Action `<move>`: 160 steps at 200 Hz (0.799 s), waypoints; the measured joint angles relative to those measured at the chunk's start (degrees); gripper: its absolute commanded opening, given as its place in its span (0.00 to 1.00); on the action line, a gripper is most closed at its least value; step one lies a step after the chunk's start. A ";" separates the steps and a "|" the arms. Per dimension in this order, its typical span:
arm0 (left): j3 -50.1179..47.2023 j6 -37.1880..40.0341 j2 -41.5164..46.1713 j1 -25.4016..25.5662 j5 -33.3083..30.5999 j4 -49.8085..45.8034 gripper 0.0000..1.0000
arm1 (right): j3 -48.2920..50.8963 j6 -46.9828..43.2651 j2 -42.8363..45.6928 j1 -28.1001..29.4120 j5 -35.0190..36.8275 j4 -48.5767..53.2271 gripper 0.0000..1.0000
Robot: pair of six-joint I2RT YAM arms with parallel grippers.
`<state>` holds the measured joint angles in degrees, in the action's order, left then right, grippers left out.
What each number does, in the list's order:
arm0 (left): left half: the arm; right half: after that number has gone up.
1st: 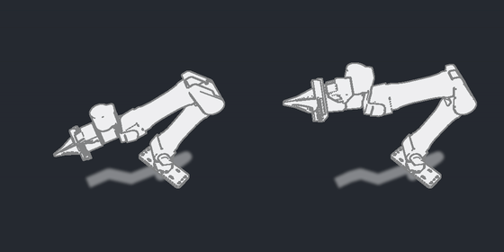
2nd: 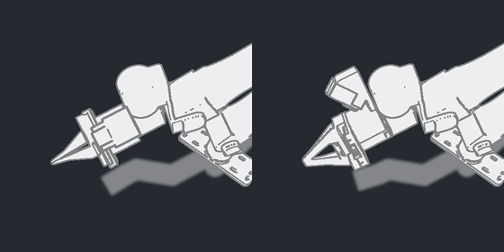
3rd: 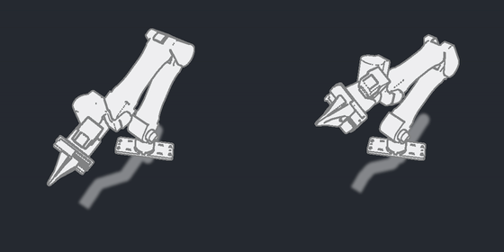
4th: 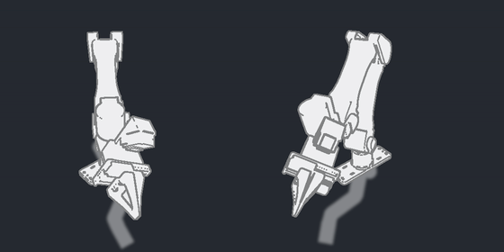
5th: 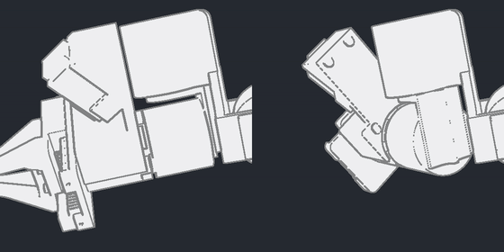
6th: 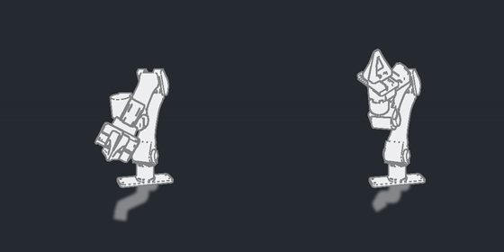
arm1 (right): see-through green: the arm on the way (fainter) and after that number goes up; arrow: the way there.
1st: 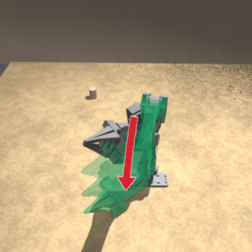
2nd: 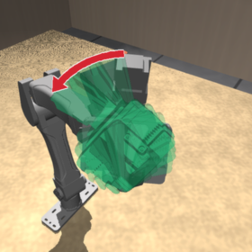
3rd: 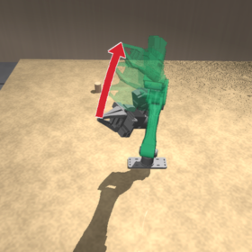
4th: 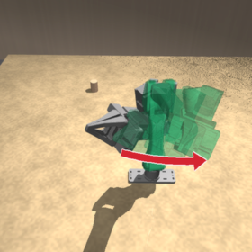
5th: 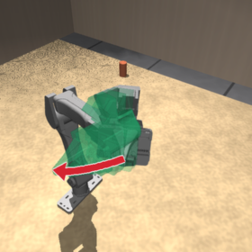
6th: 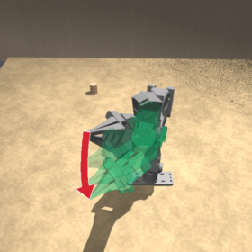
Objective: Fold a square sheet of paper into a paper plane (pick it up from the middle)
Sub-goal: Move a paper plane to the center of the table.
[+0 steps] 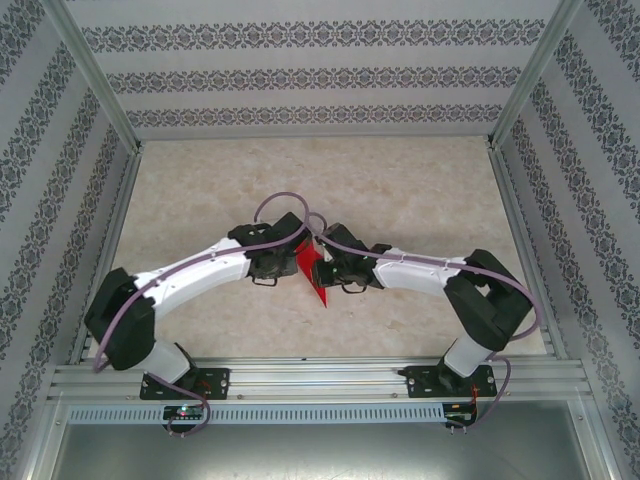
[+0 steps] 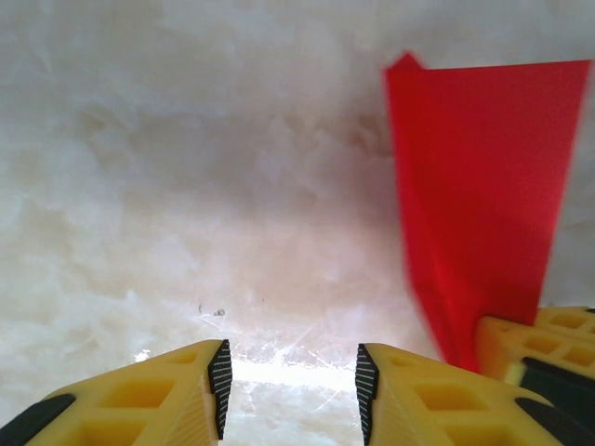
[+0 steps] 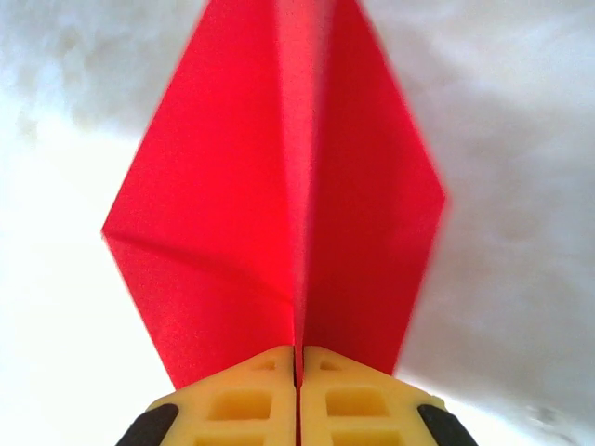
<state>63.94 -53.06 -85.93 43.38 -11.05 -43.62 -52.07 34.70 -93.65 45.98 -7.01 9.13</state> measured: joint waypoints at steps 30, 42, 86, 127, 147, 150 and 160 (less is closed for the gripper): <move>-3.19 -1.77 5.38 -0.39 -3.06 1.51 0.44 | -4.79 0.09 1.75 0.42 10.71 8.52 0.11; -4.59 -2.64 6.56 -0.76 -3.93 1.92 0.44 | -5.70 0.44 1.70 0.42 13.53 10.71 0.13; -7.93 -5.62 9.22 -1.60 -6.19 2.32 0.45 | -7.61 1.53 -2.12 0.72 17.11 14.53 0.16; -10.93 -7.52 13.46 -2.43 -7.45 2.86 0.45 | -7.76 3.28 -6.23 0.74 16.57 14.21 0.18; -11.67 -7.93 14.29 -2.82 -7.63 3.21 0.46 | -7.76 4.13 -6.82 0.74 15.67 13.57 0.20; -11.76 -7.98 14.34 -2.91 -7.65 3.23 0.46 | -7.76 4.20 -6.88 0.74 15.61 13.44 0.20; -11.87 -8.15 14.38 -3.02 -7.67 3.28 0.46 | -7.76 4.35 -7.02 0.74 15.23 13.20 0.23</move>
<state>52.07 -61.21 -71.55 40.36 -18.72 -40.34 -59.83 39.05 -100.66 46.72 8.23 22.33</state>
